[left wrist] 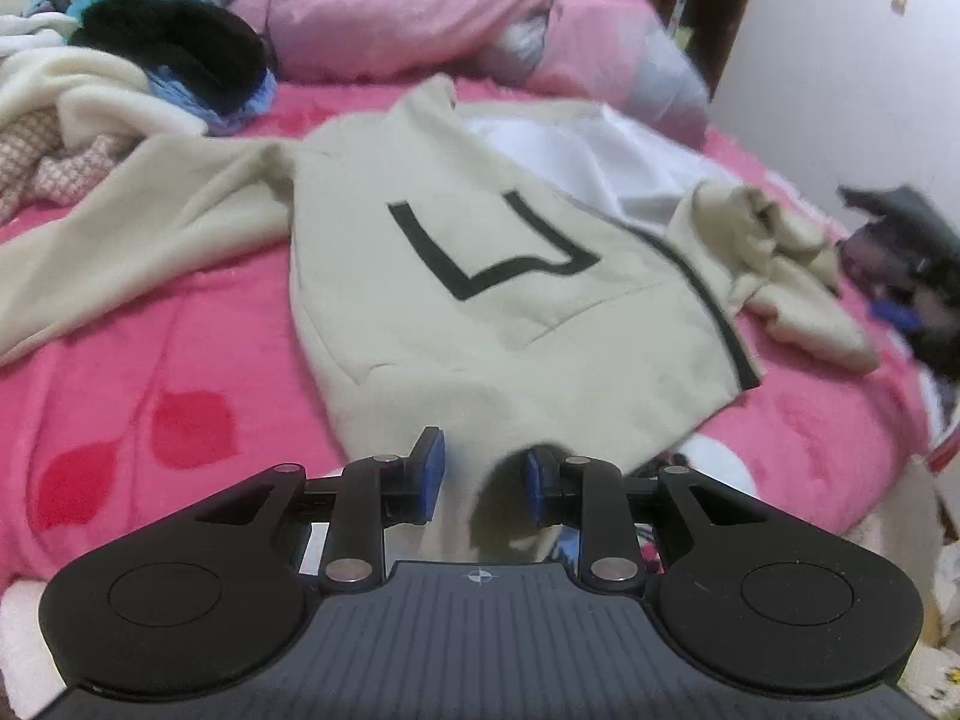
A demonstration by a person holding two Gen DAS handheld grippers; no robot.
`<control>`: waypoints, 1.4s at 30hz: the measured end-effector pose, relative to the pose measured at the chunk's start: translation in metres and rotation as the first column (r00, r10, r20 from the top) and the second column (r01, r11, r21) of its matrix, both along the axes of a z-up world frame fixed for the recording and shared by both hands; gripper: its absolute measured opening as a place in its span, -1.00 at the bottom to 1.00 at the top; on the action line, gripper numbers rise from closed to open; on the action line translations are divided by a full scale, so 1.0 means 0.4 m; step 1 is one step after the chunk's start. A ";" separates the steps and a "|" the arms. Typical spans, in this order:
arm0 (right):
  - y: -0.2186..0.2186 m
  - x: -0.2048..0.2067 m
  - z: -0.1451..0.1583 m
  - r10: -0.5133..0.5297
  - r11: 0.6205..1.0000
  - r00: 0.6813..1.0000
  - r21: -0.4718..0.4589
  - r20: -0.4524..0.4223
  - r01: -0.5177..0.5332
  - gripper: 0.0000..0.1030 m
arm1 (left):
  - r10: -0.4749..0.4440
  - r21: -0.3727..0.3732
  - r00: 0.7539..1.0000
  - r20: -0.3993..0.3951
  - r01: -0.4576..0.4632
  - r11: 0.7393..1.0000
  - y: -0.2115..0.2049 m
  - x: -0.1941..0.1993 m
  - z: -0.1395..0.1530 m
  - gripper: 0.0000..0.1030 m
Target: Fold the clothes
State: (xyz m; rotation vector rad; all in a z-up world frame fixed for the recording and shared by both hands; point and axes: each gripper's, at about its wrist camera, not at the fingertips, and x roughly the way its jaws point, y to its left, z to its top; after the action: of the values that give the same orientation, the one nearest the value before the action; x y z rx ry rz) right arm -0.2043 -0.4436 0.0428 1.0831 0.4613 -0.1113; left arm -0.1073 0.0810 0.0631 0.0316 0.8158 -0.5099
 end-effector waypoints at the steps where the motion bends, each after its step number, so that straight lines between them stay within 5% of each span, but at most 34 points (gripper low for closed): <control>1: -0.018 0.010 0.010 -0.020 0.999 1.000 -0.036 -0.007 0.020 -0.01 | 0.002 0.008 1.000 -0.010 -0.001 1.000 -0.010 0.009 -0.006 -0.47; 5: -0.084 0.053 -0.023 -0.064 0.991 0.997 0.116 -0.040 0.068 0.04 | 0.012 0.034 0.999 -0.048 -0.011 0.999 -0.042 0.038 -0.024 -0.47; 11: -0.132 0.061 -0.126 -0.148 0.917 0.987 0.366 -0.063 0.160 0.24 | 0.009 -0.042 1.000 0.007 -0.009 0.999 -0.019 0.026 0.029 -0.47; 14: -0.155 0.077 -0.170 -0.165 0.886 0.982 0.423 -0.097 0.190 0.25 | 0.002 -0.111 1.000 0.029 0.001 0.994 -0.005 0.030 0.054 -0.46; 17: -0.175 0.125 -0.196 -0.149 0.871 0.983 0.456 -0.106 0.181 0.25 | 0.010 -0.098 1.000 0.011 -0.009 0.995 -0.012 0.040 0.044 -0.45; 19: -0.185 0.155 -0.204 -0.141 0.875 0.985 0.454 -0.095 0.169 0.19 | 0.017 -0.086 1.000 -0.003 -0.017 0.996 -0.017 0.047 0.037 -0.42; 21: -0.187 0.173 -0.190 -0.144 0.896 0.987 0.414 -0.073 0.162 -0.10 | 0.023 -0.074 1.000 -0.016 -0.025 0.997 -0.023 0.054 0.029 -0.42; 23: -0.189 0.181 -0.172 -0.150 0.915 0.988 0.374 -0.031 0.150 -0.65 | 0.029 -0.053 0.999 -0.031 -0.030 0.998 -0.026 0.058 0.016 -0.42; 28: -0.167 0.223 -0.076 -0.089 0.957 0.988 0.287 0.124 0.050 -1.00 | 0.033 -0.008 0.998 -0.046 -0.034 0.999 -0.027 0.057 -0.012 -0.42; 33: -0.034 0.350 0.068 0.113 0.980 0.959 0.127 0.261 -0.150 -1.00 | 0.034 0.006 0.999 -0.039 -0.034 0.999 -0.029 0.052 -0.023 -0.42; 37: 0.119 0.433 0.123 0.285 0.945 0.918 0.078 0.277 -0.317 -0.99 | 0.035 0.018 0.999 -0.032 -0.034 0.999 -0.030 0.048 -0.031 -0.41; 40: 0.125 0.381 0.097 0.264 0.942 0.927 0.137 0.267 -0.307 -0.90 | 0.032 0.014 0.999 -0.030 -0.032 0.999 -0.028 0.047 -0.036 -0.40; 42: 0.091 0.304 0.067 0.192 0.954 0.951 0.180 0.244 -0.238 -0.51 | 0.022 0.003 0.999 -0.032 -0.022 1.000 -0.022 0.049 -0.040 -0.39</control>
State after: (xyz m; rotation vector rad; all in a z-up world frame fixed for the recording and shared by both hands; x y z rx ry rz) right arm -0.0825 -0.4073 0.0695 1.2260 0.3902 0.2570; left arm -0.0876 0.0723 0.0470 0.0169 0.8478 -0.4897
